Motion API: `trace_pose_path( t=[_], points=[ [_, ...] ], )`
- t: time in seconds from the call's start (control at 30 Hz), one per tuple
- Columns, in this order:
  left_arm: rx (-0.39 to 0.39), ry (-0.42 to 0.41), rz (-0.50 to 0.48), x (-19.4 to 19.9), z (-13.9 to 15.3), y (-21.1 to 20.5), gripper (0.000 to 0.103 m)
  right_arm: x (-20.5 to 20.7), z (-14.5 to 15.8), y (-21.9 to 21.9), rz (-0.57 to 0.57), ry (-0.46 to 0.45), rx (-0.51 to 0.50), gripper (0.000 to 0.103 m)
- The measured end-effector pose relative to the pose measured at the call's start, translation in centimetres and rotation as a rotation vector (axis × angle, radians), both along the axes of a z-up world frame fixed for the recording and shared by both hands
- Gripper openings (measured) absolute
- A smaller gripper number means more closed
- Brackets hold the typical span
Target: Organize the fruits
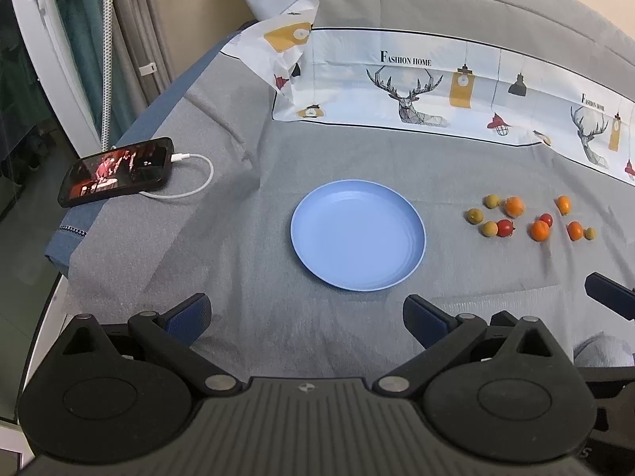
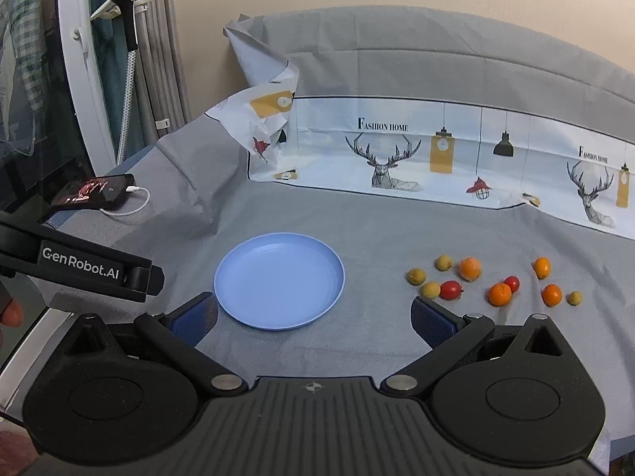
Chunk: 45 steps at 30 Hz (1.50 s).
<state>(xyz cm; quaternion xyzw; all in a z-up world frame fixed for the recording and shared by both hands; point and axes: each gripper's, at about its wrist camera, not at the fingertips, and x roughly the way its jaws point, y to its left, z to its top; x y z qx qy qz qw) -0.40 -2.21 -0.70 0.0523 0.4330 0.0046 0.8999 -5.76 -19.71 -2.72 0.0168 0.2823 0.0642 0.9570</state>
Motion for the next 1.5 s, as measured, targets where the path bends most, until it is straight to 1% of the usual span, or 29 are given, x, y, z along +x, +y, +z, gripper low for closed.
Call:
trace_pose_path(
  t=[0.2, 0.37, 0.53, 0.67, 0.93, 1.13, 1.33, 1.5],
  points=[
    [0.005, 0.050, -0.006, -0.1, -0.4, -0.6, 0.103, 0.0, -0.2, -0.7, 0.003, 0.039, 0.045, 0.103],
    [0.017, 0.079, -0.002, -0.2, -0.4, -0.9, 0.103, 0.0, -0.3, -1.9, -0.018, 0.062, 0.087, 0.103],
    [0.043, 0.085, -0.018, 0.0, -0.5, -2.4, 0.103, 0.4, -0.8, -4.1, -0.052, 0.099, 0.179, 0.103],
    [0.056, 0.094, -0.041, 0.8, -1.1, -4.2, 0.103, 1.1, -1.7, -6.7, -0.111, 0.135, 0.249, 0.103],
    [0.129, 0.127, -0.090, 2.9, -2.6, -8.7, 0.103, 2.4, -4.1, -12.7, -0.262, 0.212, 0.358, 0.103],
    [0.155, 0.161, -0.118, 4.6, -3.7, -11.8, 0.103, 3.6, -5.4, -15.9, -0.338, 0.267, 0.370, 0.103],
    [0.176, 0.193, -0.151, 6.5, -5.1, -14.9, 0.103, 4.8, -6.2, -17.8, -0.364, 0.294, 0.369, 0.103],
    [0.175, 0.217, -0.176, 8.0, -6.4, -17.2, 0.103, 5.9, -6.8, -19.4, -0.381, 0.313, 0.379, 0.103]
  ],
)
